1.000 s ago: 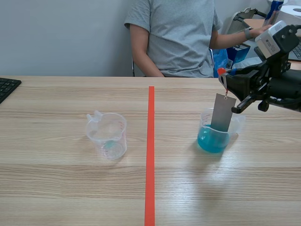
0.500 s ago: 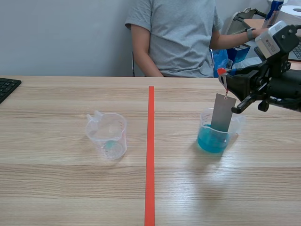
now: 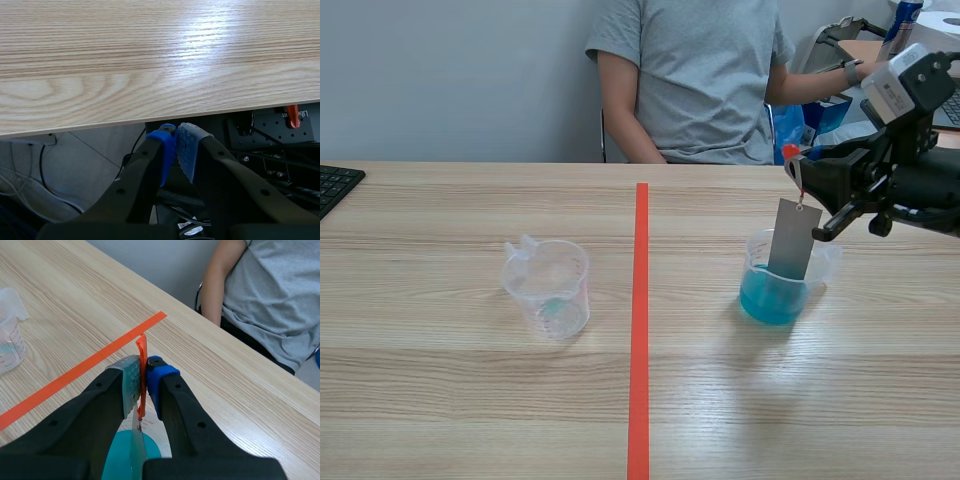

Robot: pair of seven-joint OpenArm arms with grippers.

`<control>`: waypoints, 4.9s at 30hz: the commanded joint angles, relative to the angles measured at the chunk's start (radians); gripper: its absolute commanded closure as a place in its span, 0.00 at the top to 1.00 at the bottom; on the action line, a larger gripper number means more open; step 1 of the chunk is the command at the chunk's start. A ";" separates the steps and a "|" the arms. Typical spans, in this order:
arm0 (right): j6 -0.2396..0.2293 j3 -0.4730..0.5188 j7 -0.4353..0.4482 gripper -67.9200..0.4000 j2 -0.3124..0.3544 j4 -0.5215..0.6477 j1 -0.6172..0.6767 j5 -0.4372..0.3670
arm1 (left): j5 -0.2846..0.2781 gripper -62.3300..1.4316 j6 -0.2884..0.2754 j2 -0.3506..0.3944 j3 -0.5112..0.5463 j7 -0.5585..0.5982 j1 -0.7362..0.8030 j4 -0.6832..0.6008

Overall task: Do the redox reaction experiment.
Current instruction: 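Hold the plate still in the solution, then raise the plate and point at it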

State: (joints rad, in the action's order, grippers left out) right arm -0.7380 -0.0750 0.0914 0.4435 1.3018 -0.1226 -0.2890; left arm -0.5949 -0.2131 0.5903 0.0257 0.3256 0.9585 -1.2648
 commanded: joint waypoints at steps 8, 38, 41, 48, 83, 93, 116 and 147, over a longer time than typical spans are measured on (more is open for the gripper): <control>-0.008 0.053 -0.027 0.03 0.019 0.189 0.066 -0.003 | 0.000 0.10 -0.006 0.006 0.000 0.014 0.006 -0.012; -0.008 0.272 -0.325 0.03 0.019 0.644 0.164 -0.334 | 0.000 0.10 -0.006 0.006 0.000 0.014 0.006 -0.012; -0.008 0.272 -0.334 0.03 0.019 0.644 0.164 -0.352 | 0.000 0.10 -0.006 0.006 0.000 0.014 0.006 -0.012; -0.008 0.272 -0.337 0.03 0.019 0.644 0.164 -0.352 | 0.000 0.10 -0.006 0.006 0.000 0.014 0.006 -0.012; -0.008 0.272 -0.341 0.03 0.019 0.644 0.164 -0.352 | -0.015 0.10 -0.258 0.431 -0.618 -0.013 -1.054 -0.065; -0.008 0.272 -0.341 0.03 0.019 0.644 0.164 -0.352 | 0.001 0.10 -0.254 0.158 -0.901 -0.259 -1.429 -0.020; -0.008 0.272 -0.349 0.03 0.019 0.644 0.164 -0.352 | 0.089 0.10 -0.248 -0.356 -1.020 -0.184 -1.730 0.491; -0.008 0.272 -0.359 0.03 0.019 0.644 0.164 -0.352 | 0.099 0.10 -0.337 -0.479 -1.065 -0.182 -1.754 0.546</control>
State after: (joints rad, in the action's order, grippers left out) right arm -0.7399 0.1879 -0.2794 0.4461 1.9377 0.0559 -0.6224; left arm -0.4892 -0.5510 0.1196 -1.0470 0.1261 -0.7738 -0.7002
